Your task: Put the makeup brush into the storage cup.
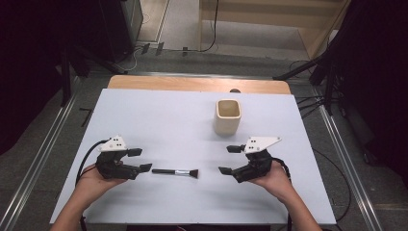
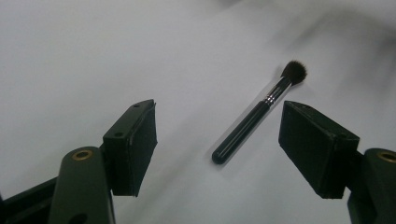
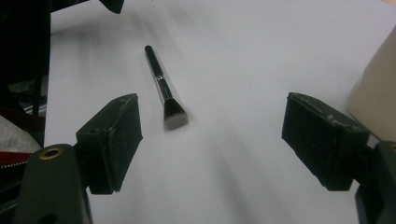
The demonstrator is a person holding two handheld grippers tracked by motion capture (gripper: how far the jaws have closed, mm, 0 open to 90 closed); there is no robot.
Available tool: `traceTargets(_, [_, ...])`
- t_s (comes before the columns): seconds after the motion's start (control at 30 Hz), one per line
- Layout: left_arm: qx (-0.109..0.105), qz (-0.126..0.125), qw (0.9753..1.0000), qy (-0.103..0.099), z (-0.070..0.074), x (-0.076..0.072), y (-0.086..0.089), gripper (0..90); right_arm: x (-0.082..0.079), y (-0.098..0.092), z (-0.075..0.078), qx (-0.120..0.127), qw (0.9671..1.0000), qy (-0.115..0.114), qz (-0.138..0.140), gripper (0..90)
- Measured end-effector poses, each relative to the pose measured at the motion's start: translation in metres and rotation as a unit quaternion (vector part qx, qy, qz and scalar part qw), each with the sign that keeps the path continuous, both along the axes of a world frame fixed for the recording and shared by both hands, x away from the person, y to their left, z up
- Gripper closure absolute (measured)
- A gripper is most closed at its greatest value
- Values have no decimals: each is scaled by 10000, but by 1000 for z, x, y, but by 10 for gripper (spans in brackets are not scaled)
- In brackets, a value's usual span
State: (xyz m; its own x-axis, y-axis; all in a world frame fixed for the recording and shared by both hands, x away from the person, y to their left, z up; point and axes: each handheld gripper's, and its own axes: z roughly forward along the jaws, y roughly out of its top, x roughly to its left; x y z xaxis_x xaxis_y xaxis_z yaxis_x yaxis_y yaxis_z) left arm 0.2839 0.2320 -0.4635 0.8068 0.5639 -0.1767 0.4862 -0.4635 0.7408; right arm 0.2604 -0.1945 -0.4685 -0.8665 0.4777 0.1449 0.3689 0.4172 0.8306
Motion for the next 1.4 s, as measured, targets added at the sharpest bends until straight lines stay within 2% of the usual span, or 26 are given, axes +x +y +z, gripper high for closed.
traceTargets(0.67, [81,-23,9999,68,-2,1,-1,283,3,28,0,-12,9998,-20,180,213])
traceTargets(1.4, [61,-37,9999,97,-3,1,-3,281,9,59,2,-31,9991,-54,425,214])
